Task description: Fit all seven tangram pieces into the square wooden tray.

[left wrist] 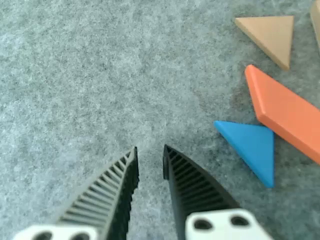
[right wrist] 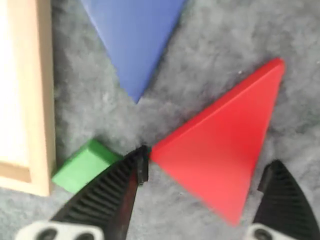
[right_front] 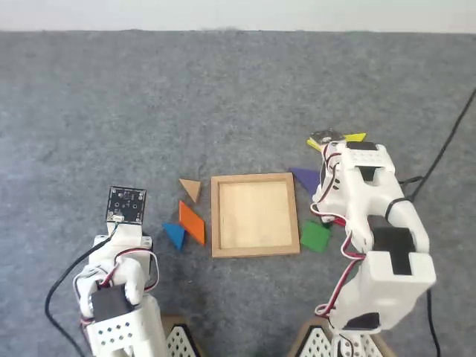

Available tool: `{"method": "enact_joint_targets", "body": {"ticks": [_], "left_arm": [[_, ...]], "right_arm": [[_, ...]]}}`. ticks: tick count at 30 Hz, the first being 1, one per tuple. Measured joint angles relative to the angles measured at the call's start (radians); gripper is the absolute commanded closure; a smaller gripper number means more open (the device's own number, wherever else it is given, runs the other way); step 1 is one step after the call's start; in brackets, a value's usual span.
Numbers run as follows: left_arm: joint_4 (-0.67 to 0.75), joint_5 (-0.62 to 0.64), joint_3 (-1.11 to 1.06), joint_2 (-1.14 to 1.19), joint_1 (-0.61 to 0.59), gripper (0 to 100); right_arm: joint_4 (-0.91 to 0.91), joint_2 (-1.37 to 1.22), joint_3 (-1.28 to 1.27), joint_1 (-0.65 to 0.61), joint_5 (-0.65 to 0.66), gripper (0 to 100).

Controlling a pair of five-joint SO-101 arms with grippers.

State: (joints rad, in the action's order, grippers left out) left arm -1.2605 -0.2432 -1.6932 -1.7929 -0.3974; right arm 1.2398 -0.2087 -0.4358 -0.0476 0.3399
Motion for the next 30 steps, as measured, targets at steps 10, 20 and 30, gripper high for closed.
{"method": "enact_joint_targets", "body": {"ticks": [10,20,30], "left_arm": [[0.000,0.000,0.000,0.000,0.000,92],[0.000,0.000,0.000,0.000,0.000,92],[0.000,0.000,0.000,0.000,0.000,92]], "right_arm": [[-0.025,-0.026,0.002,-0.020,0.003,66.3],[-0.025,-0.081,0.066,-0.017,-0.057,76.7],[0.000,-0.055,0.075,-0.014,-0.057,77.2]]}}
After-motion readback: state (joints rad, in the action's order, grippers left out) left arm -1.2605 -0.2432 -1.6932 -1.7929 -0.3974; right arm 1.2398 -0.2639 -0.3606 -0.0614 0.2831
